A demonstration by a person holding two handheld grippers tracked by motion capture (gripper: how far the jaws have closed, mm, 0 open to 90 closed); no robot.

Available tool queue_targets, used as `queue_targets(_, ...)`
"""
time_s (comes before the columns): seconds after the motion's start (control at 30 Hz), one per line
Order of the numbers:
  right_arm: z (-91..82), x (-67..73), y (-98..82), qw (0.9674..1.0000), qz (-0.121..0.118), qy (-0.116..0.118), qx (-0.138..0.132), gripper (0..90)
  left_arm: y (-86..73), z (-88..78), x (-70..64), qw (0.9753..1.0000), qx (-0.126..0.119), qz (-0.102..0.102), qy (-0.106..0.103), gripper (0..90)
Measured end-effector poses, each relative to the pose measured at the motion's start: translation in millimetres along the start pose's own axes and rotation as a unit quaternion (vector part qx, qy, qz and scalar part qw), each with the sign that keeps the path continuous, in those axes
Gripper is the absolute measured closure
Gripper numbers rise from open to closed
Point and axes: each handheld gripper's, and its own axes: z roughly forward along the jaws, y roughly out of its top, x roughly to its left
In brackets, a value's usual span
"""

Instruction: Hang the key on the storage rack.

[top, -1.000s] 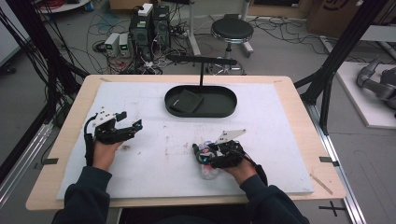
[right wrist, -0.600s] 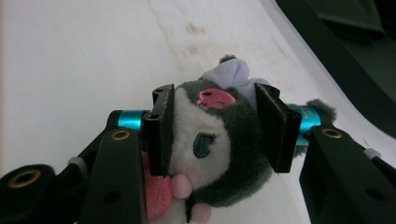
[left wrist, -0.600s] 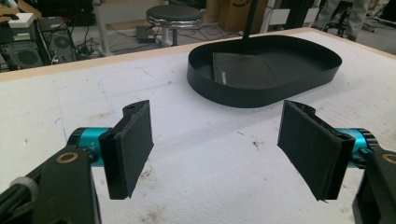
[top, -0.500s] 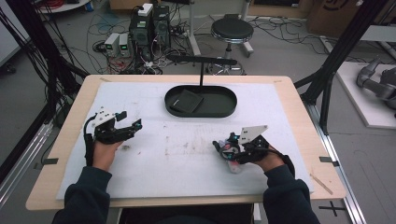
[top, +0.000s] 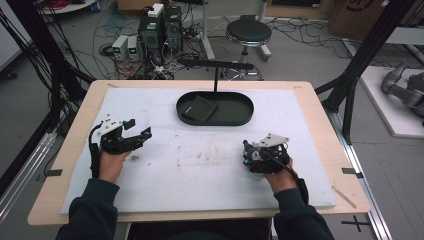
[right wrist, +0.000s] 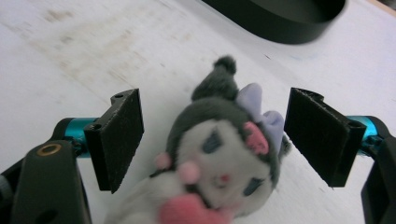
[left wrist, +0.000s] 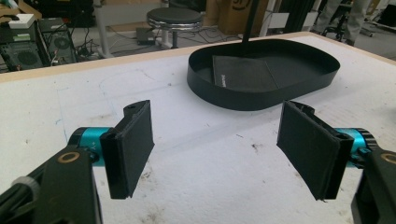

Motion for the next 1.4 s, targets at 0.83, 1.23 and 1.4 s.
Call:
queue_targets(0.83, 18.9, -6.4, -5.5, 0.9954, 0.012, 0.054, 0.078, 38.2, -0.4, 0.6, -0.8, 1.0000, 0.006, 0.000, -0.002, 27.4)
queue_targets(1.23, -2.8, -46.8, 8.7, 0.9916, 0.036, 0.109, -0.060, 37.9, -1.9, -0.9, 1.3, 1.0000, 0.002, -0.002, -0.003, 28.7)
queue_targets(1.4, -3.9, -68.2, 21.9, 0.9883, 0.050, 0.115, -0.087, 37.9, -2.4, -2.2, 4.4, 0.9999, -0.008, -0.010, -0.006, 27.1)
